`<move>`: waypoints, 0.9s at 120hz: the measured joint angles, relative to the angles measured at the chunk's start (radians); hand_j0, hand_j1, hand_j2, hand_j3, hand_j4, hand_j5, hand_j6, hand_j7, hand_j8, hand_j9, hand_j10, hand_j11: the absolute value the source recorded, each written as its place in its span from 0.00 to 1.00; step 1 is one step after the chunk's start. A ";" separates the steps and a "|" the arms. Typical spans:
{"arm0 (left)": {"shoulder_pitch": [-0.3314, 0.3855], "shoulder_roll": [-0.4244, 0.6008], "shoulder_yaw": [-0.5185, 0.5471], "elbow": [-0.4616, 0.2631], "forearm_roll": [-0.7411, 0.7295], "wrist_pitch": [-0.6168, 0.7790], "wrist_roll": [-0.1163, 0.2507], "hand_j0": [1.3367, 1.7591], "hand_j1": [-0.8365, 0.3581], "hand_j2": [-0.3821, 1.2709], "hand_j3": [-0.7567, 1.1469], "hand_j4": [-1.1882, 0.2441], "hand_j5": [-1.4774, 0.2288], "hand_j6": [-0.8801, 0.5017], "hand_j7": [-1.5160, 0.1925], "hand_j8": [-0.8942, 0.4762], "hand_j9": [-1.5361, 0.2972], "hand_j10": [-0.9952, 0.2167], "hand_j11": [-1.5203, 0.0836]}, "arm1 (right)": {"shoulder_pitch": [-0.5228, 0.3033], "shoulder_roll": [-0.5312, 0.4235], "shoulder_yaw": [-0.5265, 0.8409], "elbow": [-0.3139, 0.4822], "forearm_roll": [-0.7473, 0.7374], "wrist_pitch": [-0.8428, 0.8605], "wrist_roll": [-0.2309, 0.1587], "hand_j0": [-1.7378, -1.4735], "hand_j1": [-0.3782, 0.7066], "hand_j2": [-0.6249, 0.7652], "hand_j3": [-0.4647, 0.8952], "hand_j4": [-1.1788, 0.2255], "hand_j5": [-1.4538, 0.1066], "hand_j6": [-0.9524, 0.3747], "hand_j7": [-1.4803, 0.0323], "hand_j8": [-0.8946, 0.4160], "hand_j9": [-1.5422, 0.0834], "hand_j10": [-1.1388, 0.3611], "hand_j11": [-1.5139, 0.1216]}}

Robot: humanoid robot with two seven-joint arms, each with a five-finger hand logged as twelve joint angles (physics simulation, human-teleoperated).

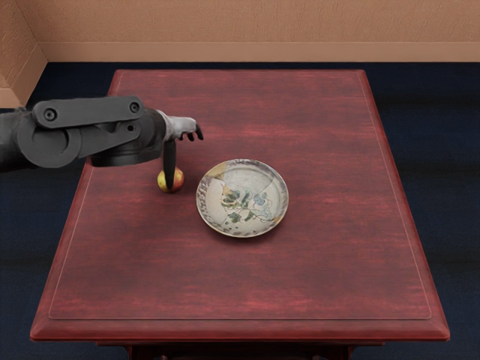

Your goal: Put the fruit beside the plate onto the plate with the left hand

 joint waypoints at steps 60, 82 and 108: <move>0.025 -0.023 0.061 0.002 0.012 0.072 0.000 0.76 0.68 0.27 0.40 0.61 0.63 0.41 0.65 0.43 0.62 0.56 0.70 | 0.000 0.000 0.000 0.000 0.000 0.000 0.000 0.30 0.03 0.45 0.34 0.84 0.93 0.72 0.98 0.68 0.95 0.76 0.93; 0.031 -0.032 0.069 0.002 0.024 0.090 0.000 0.76 0.65 0.27 0.40 0.59 0.61 0.39 0.63 0.40 0.60 0.54 0.67 | 0.000 0.000 0.000 0.000 0.000 0.000 0.000 0.30 0.03 0.45 0.34 0.84 0.93 0.72 0.98 0.68 0.95 0.76 0.93; 0.031 -0.031 0.076 -0.024 0.012 0.090 0.000 0.76 0.58 0.28 0.40 0.54 0.55 0.34 0.57 0.35 0.55 0.48 0.62 | 0.000 0.000 0.000 0.000 0.000 0.000 0.000 0.30 0.03 0.45 0.34 0.84 0.93 0.72 0.98 0.68 0.95 0.76 0.93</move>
